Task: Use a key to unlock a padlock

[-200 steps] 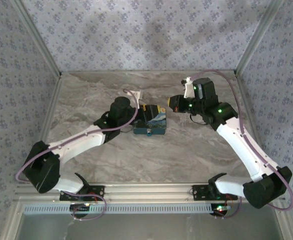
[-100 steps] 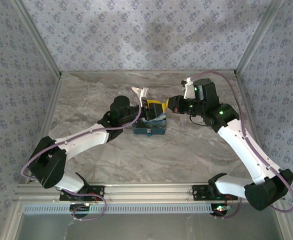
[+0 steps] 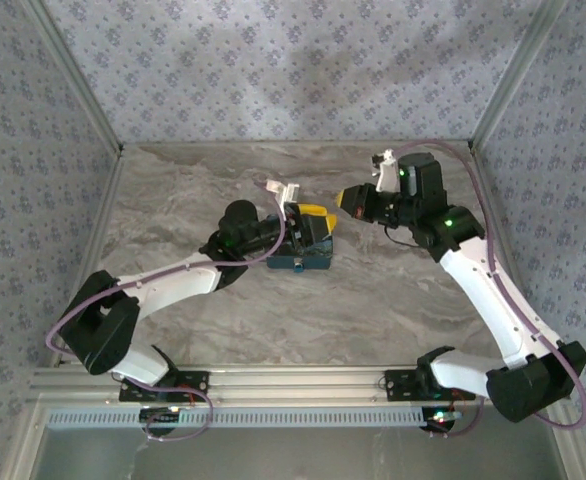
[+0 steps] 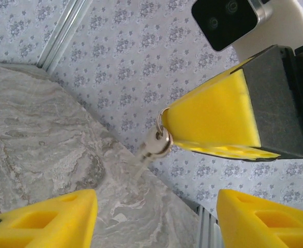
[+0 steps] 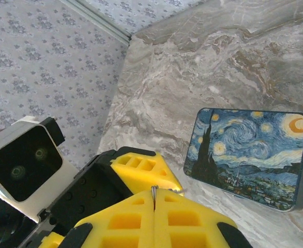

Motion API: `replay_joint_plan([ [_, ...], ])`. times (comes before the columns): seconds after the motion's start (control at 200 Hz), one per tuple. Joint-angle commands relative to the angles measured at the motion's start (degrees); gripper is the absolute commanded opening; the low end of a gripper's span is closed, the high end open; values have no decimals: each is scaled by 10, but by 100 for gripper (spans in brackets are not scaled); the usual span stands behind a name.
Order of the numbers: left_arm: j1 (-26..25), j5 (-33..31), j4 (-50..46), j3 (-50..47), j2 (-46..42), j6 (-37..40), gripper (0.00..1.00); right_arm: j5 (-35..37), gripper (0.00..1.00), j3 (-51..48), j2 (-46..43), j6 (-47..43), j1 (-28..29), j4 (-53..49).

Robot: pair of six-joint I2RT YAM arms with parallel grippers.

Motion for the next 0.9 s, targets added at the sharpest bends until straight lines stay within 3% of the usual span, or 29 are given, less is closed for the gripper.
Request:
replay_joint_plan([
  [0.0, -2, 20, 23, 8, -20, 15, 65, -28, 0, -2, -7, 20, -1, 21],
  [0.5, -1, 42, -19, 50, -18, 40, 68, -75, 0, -16, 2, 36, -3, 29],
  [0.6, -1, 49, -23, 51, -17, 38, 60, -74, 0, -20, -3, 40, -9, 33],
  [0.769, 0, 51, -26, 44, -20, 39, 31, -75, 0, -22, -5, 46, -14, 41],
  [0.894, 1, 48, -40, 46, -22, 46, 23, -79, 0, -22, -5, 46, -14, 39],
])
